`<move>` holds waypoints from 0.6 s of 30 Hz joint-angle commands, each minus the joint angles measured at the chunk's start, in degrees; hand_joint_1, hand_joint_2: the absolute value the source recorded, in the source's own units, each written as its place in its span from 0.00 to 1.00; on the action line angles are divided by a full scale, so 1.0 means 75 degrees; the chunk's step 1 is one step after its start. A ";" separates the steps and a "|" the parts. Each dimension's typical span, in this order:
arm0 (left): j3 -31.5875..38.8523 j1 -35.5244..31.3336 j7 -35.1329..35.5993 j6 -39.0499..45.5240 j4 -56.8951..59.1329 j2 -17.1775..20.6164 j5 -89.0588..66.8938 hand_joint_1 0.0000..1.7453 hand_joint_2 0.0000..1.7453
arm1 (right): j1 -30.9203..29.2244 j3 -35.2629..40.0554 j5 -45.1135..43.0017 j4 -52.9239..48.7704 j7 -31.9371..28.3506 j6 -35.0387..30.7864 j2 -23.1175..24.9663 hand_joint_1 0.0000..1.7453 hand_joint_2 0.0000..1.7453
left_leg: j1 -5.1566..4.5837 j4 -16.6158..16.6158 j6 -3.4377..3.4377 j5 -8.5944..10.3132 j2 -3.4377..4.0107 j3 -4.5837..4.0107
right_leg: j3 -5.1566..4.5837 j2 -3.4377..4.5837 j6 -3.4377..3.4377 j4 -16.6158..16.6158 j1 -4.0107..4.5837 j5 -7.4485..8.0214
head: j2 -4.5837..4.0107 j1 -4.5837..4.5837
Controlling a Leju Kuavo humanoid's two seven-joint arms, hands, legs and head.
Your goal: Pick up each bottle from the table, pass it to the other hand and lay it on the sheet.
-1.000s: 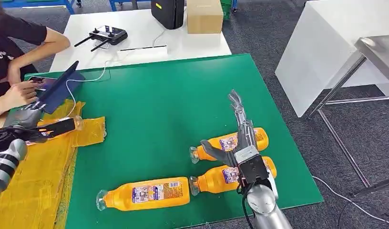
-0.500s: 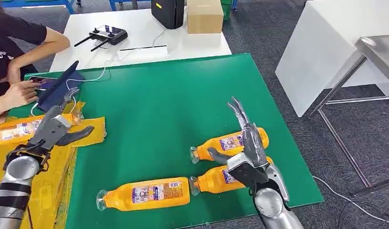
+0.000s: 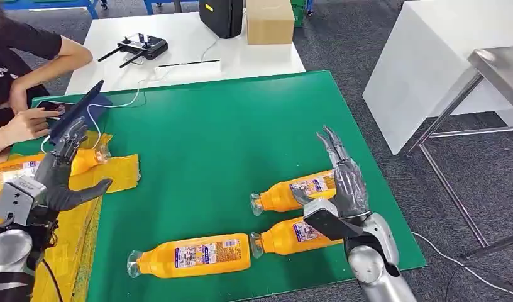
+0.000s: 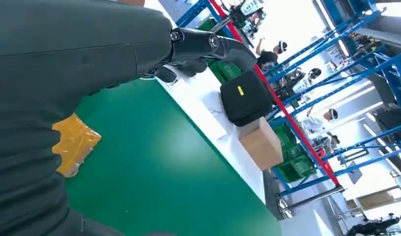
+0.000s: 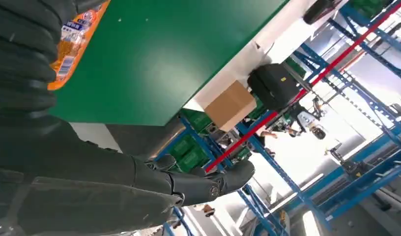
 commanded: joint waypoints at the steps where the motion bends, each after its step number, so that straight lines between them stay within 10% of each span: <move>1: 0.0208 -0.0028 -0.0013 -0.0104 -0.0020 -0.0455 0.0094 0.00 1.00 | -0.0310 -0.0060 0.0242 0.0202 0.0136 -0.0037 -0.0278 0.00 1.00 | 0.0023 0.0005 -0.0019 -0.0021 -0.0045 0.0050 | 0.0058 0.0010 -0.0010 -0.0002 0.0016 -0.0021 | 0.0000 -0.0003; 4: 0.0197 0.0039 -0.0074 -0.0212 -0.0056 -0.0593 0.0263 0.00 1.00 | -0.0452 0.0028 0.1018 0.0345 0.0514 -0.0029 -0.0604 0.00 1.00 | 0.0010 -0.0001 -0.0009 -0.0006 -0.0027 0.0025 | 0.0029 0.0003 -0.0004 -0.0006 0.0007 -0.0007 | 0.0000 -0.0003; 5: 0.0072 0.0042 -0.0196 -0.0972 0.0024 -0.0916 0.0932 0.00 1.00 | -0.1264 0.0845 0.2599 0.0851 0.2057 0.1384 -0.2206 0.00 1.00 | 0.0006 -0.0001 -0.0006 -0.0004 -0.0021 0.0017 | 0.0019 0.0003 -0.0002 -0.0004 0.0004 -0.0004 | 0.0000 -0.0003; 7: -0.0446 0.0014 -0.0333 -0.0550 0.0247 -0.1199 0.0555 0.00 1.00 | -0.2137 0.0420 0.1913 0.2332 0.0836 0.1406 -0.2858 0.00 1.00 | 0.0001 0.0004 0.0005 -0.0003 -0.0023 0.0018 | 0.0026 0.0006 0.0010 -0.0009 -0.0002 0.0003 | 0.0000 0.0000; 18: -0.1087 -0.0402 -0.0424 -0.0620 0.0751 -0.1187 0.0953 0.00 1.00 | -0.3593 0.1528 0.2227 0.4209 0.0436 0.1923 -0.2493 0.00 1.00 | -0.0029 -0.0004 0.0009 0.0011 -0.0038 0.0021 | 0.0039 -0.0027 0.0013 -0.0020 -0.0031 0.0015 | 0.0000 -0.0006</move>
